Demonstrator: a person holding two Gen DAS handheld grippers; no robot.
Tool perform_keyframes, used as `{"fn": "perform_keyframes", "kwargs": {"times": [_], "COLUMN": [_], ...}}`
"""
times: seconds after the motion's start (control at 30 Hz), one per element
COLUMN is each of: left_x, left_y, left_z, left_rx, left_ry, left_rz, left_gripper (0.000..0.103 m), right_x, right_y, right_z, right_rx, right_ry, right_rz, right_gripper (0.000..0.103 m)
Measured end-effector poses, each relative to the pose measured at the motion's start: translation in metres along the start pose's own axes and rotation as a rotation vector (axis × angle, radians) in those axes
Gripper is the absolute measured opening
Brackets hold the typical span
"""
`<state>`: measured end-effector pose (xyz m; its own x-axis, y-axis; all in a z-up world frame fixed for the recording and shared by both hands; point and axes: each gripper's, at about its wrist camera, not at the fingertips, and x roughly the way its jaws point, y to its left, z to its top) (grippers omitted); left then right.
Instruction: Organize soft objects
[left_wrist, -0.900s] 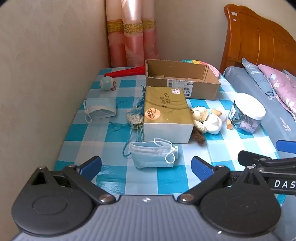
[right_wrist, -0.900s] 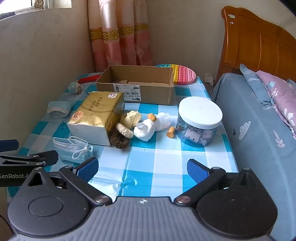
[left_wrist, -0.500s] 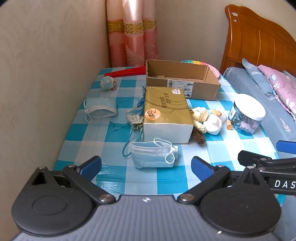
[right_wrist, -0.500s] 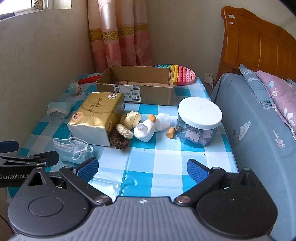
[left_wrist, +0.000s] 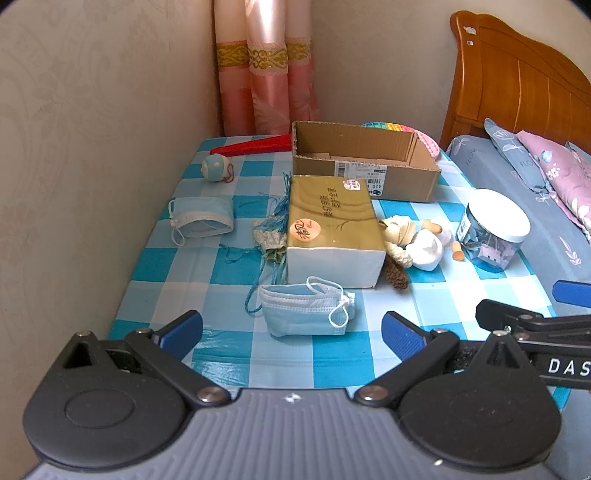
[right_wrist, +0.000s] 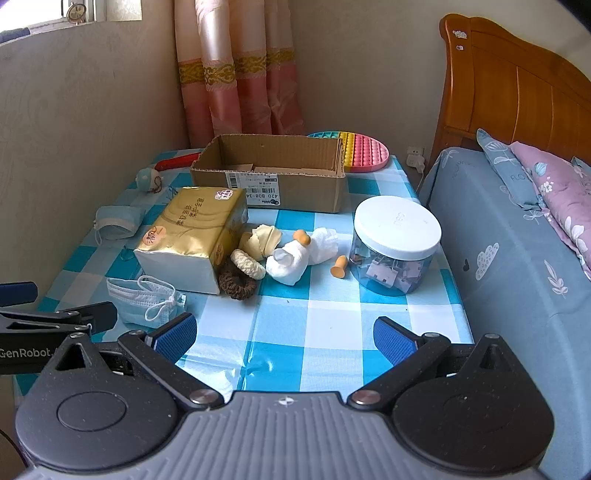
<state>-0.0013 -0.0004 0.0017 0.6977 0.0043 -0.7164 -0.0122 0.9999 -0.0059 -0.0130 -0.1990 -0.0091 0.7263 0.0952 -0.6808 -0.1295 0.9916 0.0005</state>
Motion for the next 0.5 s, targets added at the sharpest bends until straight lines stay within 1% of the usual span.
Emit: {"fn": "perform_keyframes", "kwargs": {"times": [0.5], "left_x": [-0.0008], "left_y": [0.0002], "left_z": [0.0013], "left_rx": [-0.001], "left_ry": [0.001], "left_rz": [0.002], "left_gripper": [0.102], "right_x": [-0.0012], "right_y": [0.0010], "right_z": [0.0006], "right_rx": [0.000], "right_ry": [-0.006], "right_rz": [-0.006], "right_gripper": [0.103]}}
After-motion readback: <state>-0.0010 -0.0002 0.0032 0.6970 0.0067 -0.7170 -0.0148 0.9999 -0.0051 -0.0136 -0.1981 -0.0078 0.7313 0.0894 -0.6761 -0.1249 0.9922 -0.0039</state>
